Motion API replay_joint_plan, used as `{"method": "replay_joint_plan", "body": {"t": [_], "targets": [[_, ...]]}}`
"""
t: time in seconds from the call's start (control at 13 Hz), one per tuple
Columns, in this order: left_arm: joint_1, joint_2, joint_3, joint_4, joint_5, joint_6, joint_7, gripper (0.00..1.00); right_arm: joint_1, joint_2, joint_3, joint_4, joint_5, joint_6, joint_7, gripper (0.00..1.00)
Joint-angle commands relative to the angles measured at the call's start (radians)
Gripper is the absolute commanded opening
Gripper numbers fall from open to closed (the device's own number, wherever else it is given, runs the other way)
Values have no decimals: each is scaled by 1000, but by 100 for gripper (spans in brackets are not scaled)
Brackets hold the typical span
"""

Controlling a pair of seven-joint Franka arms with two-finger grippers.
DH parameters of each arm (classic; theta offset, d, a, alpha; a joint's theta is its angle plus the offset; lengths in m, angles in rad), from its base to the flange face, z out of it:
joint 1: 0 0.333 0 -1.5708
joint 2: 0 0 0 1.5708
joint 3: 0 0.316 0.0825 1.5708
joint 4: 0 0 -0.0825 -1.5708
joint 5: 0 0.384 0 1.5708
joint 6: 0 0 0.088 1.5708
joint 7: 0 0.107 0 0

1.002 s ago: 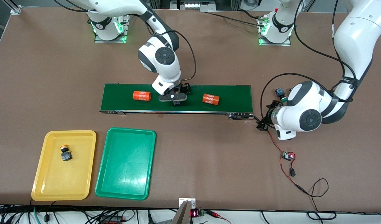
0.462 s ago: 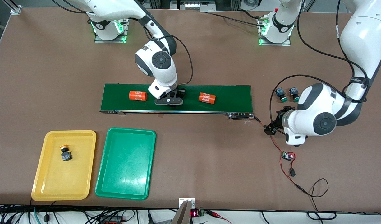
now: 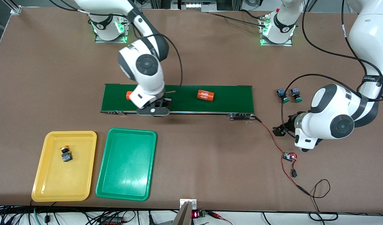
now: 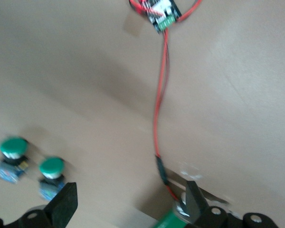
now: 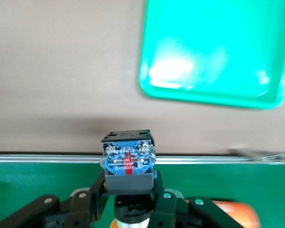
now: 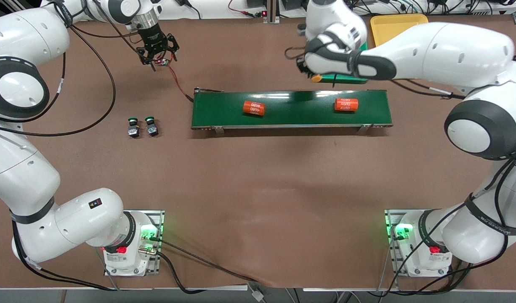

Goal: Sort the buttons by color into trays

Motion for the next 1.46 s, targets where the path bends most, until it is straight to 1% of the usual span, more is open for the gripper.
{"method": "replay_joint_plan", "body": {"t": [0.0,0.08,0.15,0.31,0.46,0.54,0.62,0.77,0.92,1.0,1.08,1.23,1.39], "targets": [[-70,-130,138,-24,-54,-18,233,100,-116,-15,-22,34,26,-55,-213,1],[-71,-151,170,-31,-92,-18,313,100,-165,-21,-25,34,50,-57,-308,2],[-77,-180,199,-47,-108,-18,394,100,-205,-21,-42,34,53,-66,-395,2],[-114,-225,267,-71,-131,-17,477,100,-272,-9,-72,34,47,-56,-517,3],[-133,-268,322,-108,-189,-15,563,100,-340,23,-91,34,43,-39,-635,3],[-154,-301,371,-131,-218,-12,617,100,-374,43,-99,34,40,15,-679,3],[-163,-329,402,-153,-247,-12,669,100,-404,69,-99,34,34,67,-706,3],[-177,-383,462,-209,-298,-10,764,100,-449,132,-100,34,-32,171,-714,3],[-261,-444,570,-275,-347,-7,812,100,-507,213,-112,34,-64,307,-741,3],[-290,-464,597,-313,-376,-6,814,100,-526,247,-116,34,-65,389,-778,3],[-294,-478,599,-350,-387,14,812,100,-532,264,-119,34,-65,444,-795,3],[-294,-527,599,-471,-387,132,811,100,-533,279,-119,37,-62,458,-790,3],[-294,-532,599,-513,-387,163,811,100,-530,288,-119,39,-55,461,-775,3]]}}
